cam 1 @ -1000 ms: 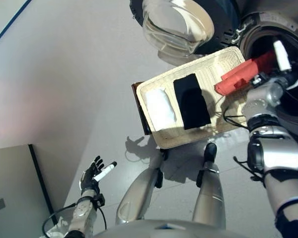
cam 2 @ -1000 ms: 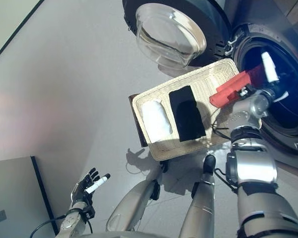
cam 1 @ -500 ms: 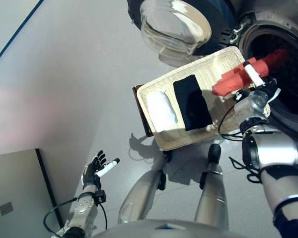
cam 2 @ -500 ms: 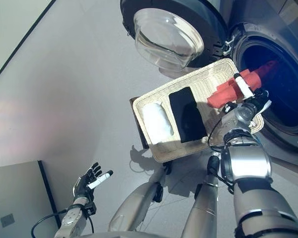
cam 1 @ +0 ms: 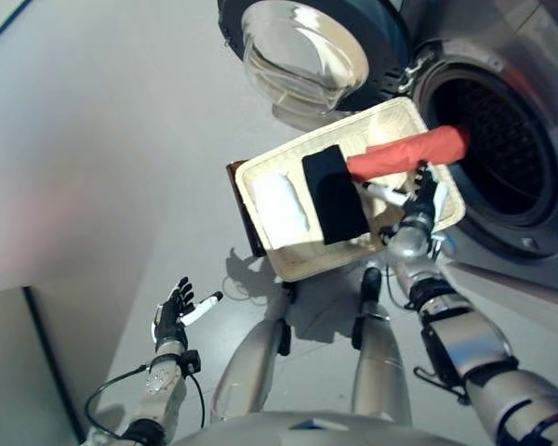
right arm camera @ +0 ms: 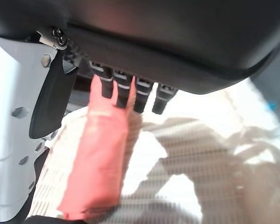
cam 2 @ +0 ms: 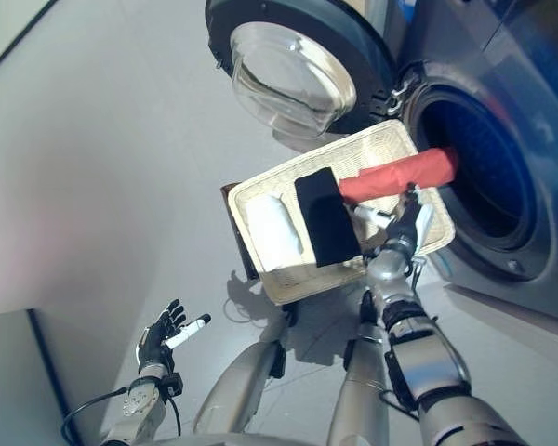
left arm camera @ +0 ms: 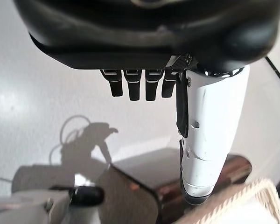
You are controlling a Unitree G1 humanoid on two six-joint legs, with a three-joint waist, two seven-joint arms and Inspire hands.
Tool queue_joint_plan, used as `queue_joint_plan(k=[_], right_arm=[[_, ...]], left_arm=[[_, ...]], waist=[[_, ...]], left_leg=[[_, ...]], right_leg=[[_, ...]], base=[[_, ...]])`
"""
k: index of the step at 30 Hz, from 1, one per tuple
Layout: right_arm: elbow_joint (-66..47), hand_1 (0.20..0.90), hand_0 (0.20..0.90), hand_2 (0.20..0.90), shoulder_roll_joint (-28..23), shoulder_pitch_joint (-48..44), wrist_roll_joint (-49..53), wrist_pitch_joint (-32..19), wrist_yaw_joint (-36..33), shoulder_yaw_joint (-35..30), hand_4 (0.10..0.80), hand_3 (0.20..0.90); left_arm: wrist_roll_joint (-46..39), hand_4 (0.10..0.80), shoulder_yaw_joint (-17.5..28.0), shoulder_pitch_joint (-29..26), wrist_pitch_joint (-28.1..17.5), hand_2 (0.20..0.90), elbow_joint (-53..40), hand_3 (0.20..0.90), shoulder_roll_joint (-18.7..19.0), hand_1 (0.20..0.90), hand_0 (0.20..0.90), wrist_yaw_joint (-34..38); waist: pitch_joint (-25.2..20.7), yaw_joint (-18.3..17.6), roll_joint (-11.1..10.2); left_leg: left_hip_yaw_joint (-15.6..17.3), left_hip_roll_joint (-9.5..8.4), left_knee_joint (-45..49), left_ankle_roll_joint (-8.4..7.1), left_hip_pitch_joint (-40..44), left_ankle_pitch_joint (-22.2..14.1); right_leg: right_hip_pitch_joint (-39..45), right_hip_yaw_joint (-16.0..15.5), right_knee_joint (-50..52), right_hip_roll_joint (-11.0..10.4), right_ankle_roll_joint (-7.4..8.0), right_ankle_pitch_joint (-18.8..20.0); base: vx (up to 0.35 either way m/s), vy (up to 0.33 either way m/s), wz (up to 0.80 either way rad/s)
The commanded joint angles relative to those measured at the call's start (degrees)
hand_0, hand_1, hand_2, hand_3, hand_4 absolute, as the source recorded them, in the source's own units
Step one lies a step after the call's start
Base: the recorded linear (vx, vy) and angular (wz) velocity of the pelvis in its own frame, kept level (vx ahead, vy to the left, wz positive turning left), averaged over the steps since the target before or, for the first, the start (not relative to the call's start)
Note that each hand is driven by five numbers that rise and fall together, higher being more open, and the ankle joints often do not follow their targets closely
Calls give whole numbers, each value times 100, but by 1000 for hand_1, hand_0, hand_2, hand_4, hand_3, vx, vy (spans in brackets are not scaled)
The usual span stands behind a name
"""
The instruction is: Pick up the clothes and place them into the washing machine
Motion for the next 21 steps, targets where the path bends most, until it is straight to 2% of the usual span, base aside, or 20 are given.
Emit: queue_joint_plan(k=[1, 6, 10, 12, 14, 15, 16, 18, 21], right_arm=[[-409, 900, 900, 900, -235, -96, -124, -401, -181, -25, 800, 900], [-1222, 900, 900, 900, -133, 735, -316, -302, 23, 94, 800, 900], [-2196, 900, 900, 900, -433, 1319, -1249, -99, 46, 163, 800, 900], [-2268, 900, 900, 900, -724, 1276, -1959, 154, 45, 349, 800, 900], [-2209, 900, 900, 900, -1273, 1079, -3288, 621, -22, 725, 800, 900], [-2206, 900, 900, 900, -1272, 1076, -3289, 620, -24, 728, 800, 900], [-1990, 900, 900, 900, -1716, 708, -4290, 939, 12, 1202, 800, 900], [-1792, 900, 900, 900, -1835, 545, -4598, 1048, -51, 1343, 800, 900], [-1057, 900, 900, 900, -2052, -366, -5316, 1396, 117, 2067, 800, 900]], left_arm=[[5, 800, 391, -339, -261, 900, 371, 900, 244, 900, 900, 310], [-42, 800, 574, -296, -213, 900, 419, 900, 245, 900, 900, 257], [-17, 800, 743, -77, -224, 900, 242, 900, 326, 900, 900, 214], [11, 800, 759, -46, -243, 900, 207, 900, 357, 900, 900, 180], [152, 800, 840, -18, -277, 900, 147, 900, 411, 900, 900, 140], [153, 800, 841, -18, -277, 900, 146, 900, 410, 900, 900, 141], [259, 800, 864, -61, -307, 900, 229, 900, 456, 900, 900, 59], [282, 800, 869, -31, -333, 900, 174, 900, 471, 900, 900, 50], [229, 800, 877, -56, -317, 900, 132, 900, 557, 900, 900, -43]], waist=[[109, 97, -228], [72, -30, -472], [57, -92, -640], [62, -84, -696], [73, -38, -730], [74, -40, -729], [61, 12, -731], [58, 26, -728], [87, 121, -719]], left_leg=[[24, -15, 334, -436, 237, -619], [-9, 12, 322, -444, 364, -620], [-38, 41, 299, -439, 442, -614], [-44, 38, 332, -430, 431, -630], [-72, 39, 404, -415, 393, -660], [-73, 39, 406, -415, 392, -661], [-102, 39, 418, -419, 355, -666], [-122, 29, 412, -418, 317, -632], [-150, 45, 393, -432, 262, -598]], right_leg=[[1124, -234, -1508, 13, 21, 665], [1298, -289, -1572, 23, 27, 709], [1386, -319, -1603, 42, 41, 714], [1402, -325, -1588, 55, 40, 699], [1390, -346, -1543, 59, 37, 677], [1390, -347, -1542, 59, 37, 677], [1368, -364, -1523, 62, 39, 662], [1334, -380, -1524, 55, 43, 686], [1263, -403, -1492, 73, 30, 670]], base=[[0, 0, 0], [12, -31, 7], [3, -6, 2], [-4, -16, 5], [0, 0, 0], [-6, -15, 4], [-9, -2, 6], [-14, 0, 5], [-18, -2, 7]])
